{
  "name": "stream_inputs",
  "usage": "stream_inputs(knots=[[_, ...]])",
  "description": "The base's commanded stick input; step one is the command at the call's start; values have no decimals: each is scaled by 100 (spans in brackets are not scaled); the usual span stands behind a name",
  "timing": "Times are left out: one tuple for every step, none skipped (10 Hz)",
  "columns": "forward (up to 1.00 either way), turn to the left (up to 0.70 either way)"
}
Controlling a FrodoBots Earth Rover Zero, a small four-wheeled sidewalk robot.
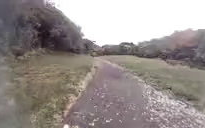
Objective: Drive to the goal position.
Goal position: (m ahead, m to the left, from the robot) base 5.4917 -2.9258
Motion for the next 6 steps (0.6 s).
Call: stream_inputs(knots=[[100, -26], [100, -19], [100, -13], [100, -6], [100, 0], [100, 0]])
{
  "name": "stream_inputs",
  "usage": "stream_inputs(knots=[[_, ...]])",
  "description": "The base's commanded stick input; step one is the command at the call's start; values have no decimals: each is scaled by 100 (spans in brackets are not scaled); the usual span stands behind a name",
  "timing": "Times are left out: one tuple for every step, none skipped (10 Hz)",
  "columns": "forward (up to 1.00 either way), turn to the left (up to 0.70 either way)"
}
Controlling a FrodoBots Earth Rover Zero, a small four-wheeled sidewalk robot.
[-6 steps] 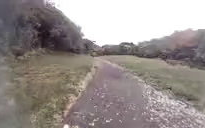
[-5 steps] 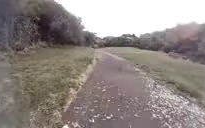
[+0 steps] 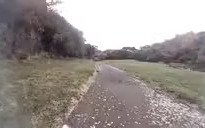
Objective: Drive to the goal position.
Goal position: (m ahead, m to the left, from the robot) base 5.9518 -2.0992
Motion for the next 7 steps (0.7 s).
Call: stream_inputs(knots=[[100, 0], [100, 0], [100, 0], [100, 0], [100, -6], [100, -13], [100, -20]])
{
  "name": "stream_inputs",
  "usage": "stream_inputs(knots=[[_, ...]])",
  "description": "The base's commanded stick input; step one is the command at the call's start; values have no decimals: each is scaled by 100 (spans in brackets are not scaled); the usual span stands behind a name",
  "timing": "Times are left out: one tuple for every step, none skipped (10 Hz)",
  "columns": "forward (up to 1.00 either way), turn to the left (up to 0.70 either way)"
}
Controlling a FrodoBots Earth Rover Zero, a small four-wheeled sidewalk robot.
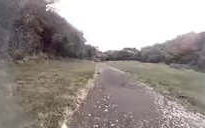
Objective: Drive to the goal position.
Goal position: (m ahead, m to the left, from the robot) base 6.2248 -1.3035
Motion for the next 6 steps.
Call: stream_inputs(knots=[[100, -26], [100, -30], [100, -16], [100, -2], [100, 0], [100, 0]])
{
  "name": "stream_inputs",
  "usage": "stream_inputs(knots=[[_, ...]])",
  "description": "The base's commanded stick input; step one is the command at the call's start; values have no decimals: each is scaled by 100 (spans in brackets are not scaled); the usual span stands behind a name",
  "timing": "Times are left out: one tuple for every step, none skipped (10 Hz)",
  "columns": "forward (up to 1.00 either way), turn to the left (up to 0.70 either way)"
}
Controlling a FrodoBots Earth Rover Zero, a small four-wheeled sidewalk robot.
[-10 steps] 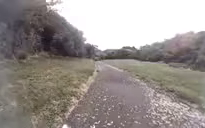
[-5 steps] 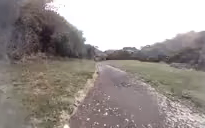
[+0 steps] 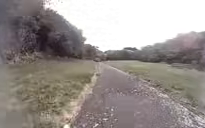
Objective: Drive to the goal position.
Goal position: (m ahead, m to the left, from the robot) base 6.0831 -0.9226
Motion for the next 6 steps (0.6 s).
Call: stream_inputs(knots=[[100, 0], [100, 0], [100, -3], [100, -9], [100, -15], [100, -21]])
